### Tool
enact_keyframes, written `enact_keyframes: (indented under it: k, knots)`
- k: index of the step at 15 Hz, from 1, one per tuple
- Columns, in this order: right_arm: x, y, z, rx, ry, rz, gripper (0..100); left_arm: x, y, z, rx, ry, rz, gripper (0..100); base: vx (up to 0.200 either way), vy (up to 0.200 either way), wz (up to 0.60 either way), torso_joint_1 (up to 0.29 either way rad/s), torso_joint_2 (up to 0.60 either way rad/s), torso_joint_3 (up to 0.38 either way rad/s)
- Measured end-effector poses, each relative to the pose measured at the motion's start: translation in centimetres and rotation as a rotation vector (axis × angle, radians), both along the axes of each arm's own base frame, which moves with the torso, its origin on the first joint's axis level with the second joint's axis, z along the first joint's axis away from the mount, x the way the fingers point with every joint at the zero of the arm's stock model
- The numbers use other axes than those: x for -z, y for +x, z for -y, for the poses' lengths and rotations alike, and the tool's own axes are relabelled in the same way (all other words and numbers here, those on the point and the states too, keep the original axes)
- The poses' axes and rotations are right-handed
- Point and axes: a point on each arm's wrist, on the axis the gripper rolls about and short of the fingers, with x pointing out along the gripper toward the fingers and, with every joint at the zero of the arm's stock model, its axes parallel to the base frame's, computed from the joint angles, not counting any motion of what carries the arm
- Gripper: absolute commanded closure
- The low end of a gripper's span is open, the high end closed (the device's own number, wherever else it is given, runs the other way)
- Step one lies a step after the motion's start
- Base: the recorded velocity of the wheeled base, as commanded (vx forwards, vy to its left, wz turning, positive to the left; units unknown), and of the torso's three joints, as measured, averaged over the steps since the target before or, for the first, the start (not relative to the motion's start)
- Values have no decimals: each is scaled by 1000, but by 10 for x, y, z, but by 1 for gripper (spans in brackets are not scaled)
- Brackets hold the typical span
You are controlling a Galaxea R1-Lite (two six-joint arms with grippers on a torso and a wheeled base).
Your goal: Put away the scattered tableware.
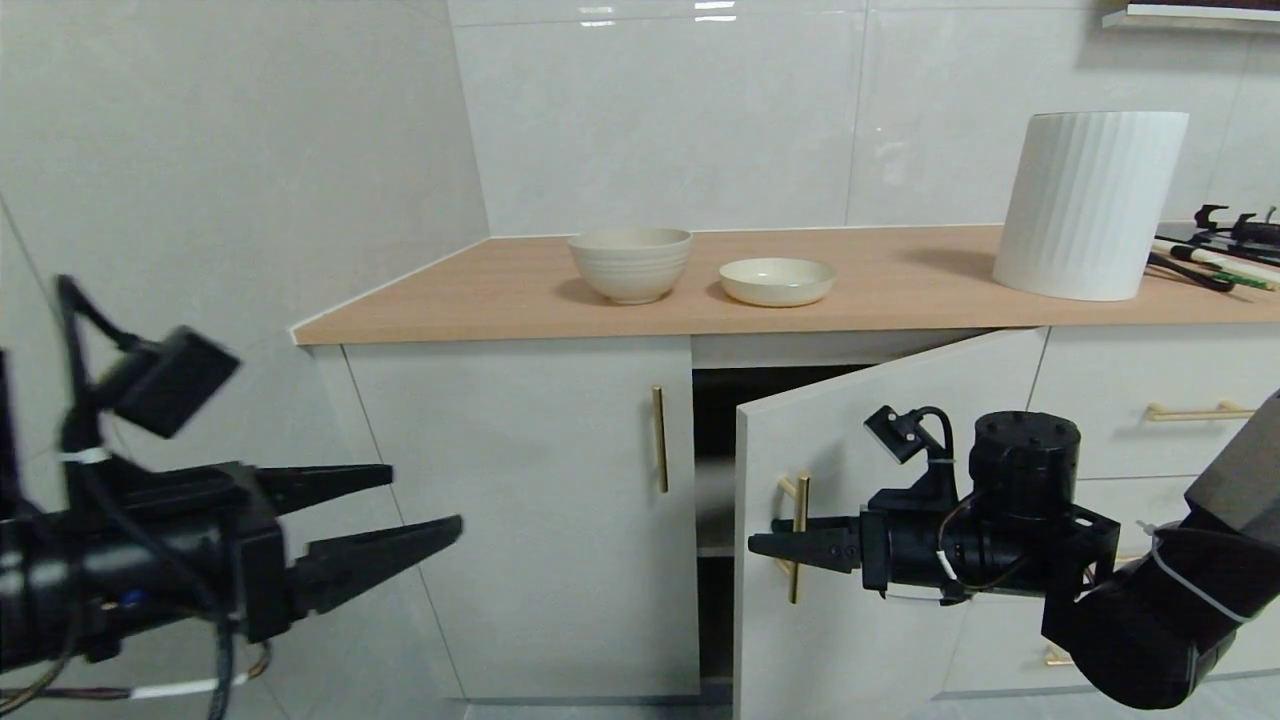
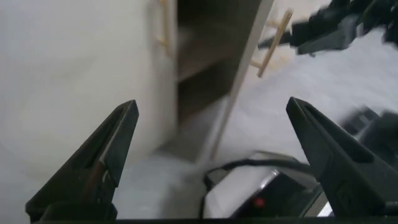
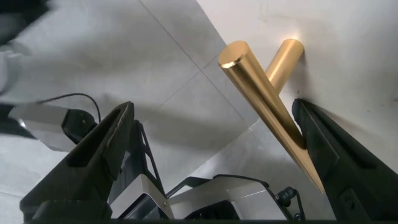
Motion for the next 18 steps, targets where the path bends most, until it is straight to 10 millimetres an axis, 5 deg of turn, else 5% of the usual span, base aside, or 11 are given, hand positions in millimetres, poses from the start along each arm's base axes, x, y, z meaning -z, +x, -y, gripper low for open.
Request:
enact_keyframes:
  k: [6, 11, 12, 18]
  knots:
    - [0, -2, -1, -5, -2, -1, 0, 70, 82, 69, 118, -155, -111, 0, 0, 0, 0, 0, 0, 0]
    - [1, -2, -1, -6, -3, 0, 0, 128, 90, 102, 138, -222, -175, 0, 0, 0, 0, 0, 0, 0]
    - [1, -2, -1, -6, -3, -1, 0, 136, 92, 104, 130, -216, -188, 100, 0, 0, 0, 0, 0, 0]
    - [2, -3, -2, -9, -5, -2, 0, 142, 109, 121, 92, -216, -135, 100, 0, 0, 0, 0, 0, 0]
